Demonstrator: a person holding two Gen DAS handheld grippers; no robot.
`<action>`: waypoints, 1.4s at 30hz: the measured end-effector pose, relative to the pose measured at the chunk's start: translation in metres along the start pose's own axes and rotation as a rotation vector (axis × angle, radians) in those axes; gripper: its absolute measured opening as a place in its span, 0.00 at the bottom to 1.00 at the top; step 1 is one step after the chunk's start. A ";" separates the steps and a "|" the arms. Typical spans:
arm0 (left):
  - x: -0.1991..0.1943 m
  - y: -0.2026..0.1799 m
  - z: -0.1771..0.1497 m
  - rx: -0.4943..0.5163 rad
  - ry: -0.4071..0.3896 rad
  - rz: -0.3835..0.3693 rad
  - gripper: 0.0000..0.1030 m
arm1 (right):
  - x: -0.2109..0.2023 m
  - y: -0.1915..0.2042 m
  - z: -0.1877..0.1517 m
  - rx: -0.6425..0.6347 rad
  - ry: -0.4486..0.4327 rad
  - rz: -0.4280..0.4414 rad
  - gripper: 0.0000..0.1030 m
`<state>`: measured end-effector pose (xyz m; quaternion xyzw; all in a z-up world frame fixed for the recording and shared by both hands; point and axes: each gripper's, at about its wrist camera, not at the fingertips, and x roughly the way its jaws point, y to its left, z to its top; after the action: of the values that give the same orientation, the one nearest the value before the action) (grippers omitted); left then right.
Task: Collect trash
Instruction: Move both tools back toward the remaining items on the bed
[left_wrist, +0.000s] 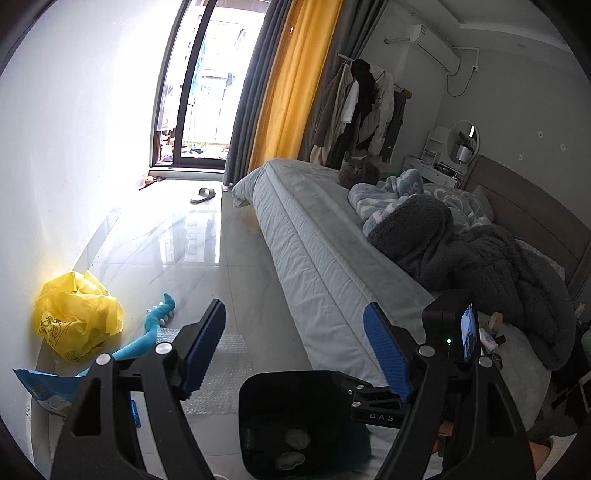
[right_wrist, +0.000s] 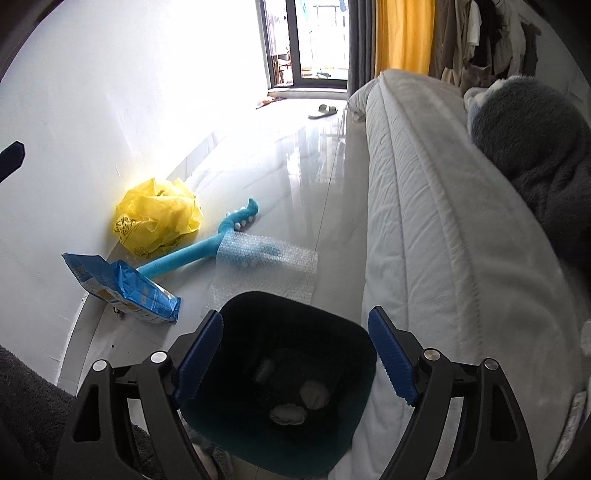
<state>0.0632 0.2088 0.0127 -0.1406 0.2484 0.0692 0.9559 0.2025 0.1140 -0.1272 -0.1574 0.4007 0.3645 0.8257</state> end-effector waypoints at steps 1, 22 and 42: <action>-0.003 -0.004 0.002 0.001 -0.010 -0.018 0.78 | -0.006 -0.003 0.001 0.000 -0.016 0.000 0.81; 0.014 -0.105 -0.006 0.158 -0.009 -0.142 0.86 | -0.103 -0.102 -0.015 0.070 -0.171 -0.100 0.85; 0.054 -0.180 -0.030 0.203 0.047 -0.263 0.89 | -0.147 -0.207 -0.040 0.171 -0.199 -0.182 0.87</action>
<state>0.1328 0.0320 0.0033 -0.0762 0.2559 -0.0853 0.9599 0.2709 -0.1197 -0.0451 -0.0853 0.3306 0.2667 0.9013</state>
